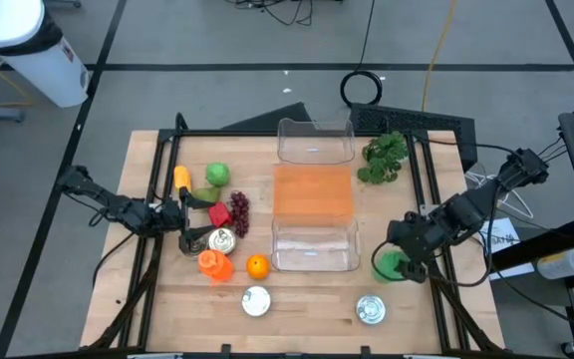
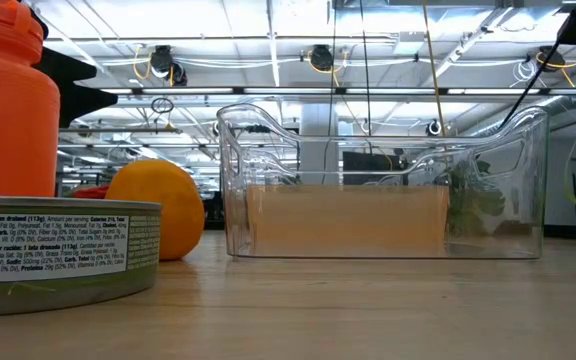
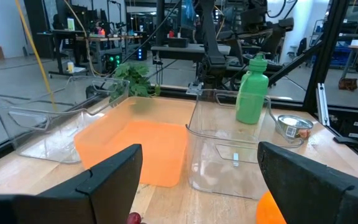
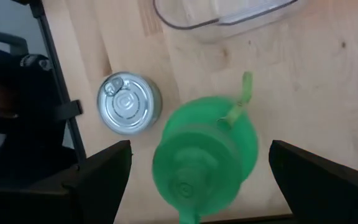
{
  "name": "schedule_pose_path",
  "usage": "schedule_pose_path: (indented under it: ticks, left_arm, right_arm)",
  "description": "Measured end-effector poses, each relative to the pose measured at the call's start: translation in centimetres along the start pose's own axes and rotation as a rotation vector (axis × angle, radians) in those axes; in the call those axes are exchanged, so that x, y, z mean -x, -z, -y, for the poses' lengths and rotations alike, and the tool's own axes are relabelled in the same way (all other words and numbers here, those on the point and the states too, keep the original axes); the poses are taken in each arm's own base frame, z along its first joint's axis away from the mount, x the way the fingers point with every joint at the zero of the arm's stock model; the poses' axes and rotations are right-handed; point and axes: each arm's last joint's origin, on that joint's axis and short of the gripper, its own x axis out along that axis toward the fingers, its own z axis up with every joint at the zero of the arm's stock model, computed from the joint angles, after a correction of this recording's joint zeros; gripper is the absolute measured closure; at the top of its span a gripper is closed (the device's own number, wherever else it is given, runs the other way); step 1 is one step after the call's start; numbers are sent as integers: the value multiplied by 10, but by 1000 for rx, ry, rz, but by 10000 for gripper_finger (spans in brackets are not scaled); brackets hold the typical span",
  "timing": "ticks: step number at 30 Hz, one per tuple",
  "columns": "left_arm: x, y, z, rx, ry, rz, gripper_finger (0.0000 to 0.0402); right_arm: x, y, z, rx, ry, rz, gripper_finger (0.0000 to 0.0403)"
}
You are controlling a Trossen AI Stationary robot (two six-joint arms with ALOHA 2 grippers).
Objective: Pick & Place Food Item
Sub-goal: Put the green tumbler into the top transparent bin
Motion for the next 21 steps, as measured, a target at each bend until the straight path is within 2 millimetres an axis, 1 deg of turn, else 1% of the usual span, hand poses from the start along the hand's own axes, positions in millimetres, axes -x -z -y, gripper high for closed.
schedule_pose_path:
  ticks: [7,10,14,19,20,21]
  left_arm:
    - [0,0,0,0,0,0,69]
    - [0,0,0,0,0,0,69]
    - [0,0,0,0,0,0,68]
    - [0,0,0,0,0,0,68]
    - [0,0,0,0,0,0,69]
    - [0,0,0,0,0,0,68]
  right_arm:
    - [-15,0,-8,25,62,-60,44]
    - [-19,-2,-8,20,81,-71,55]
    - [-20,-3,-8,14,86,-72,100]
    - [-18,-2,-8,15,78,-69,187]
    - [-17,-2,-7,15,75,-67,196]
    - [-17,-2,-7,15,72,-64,197]
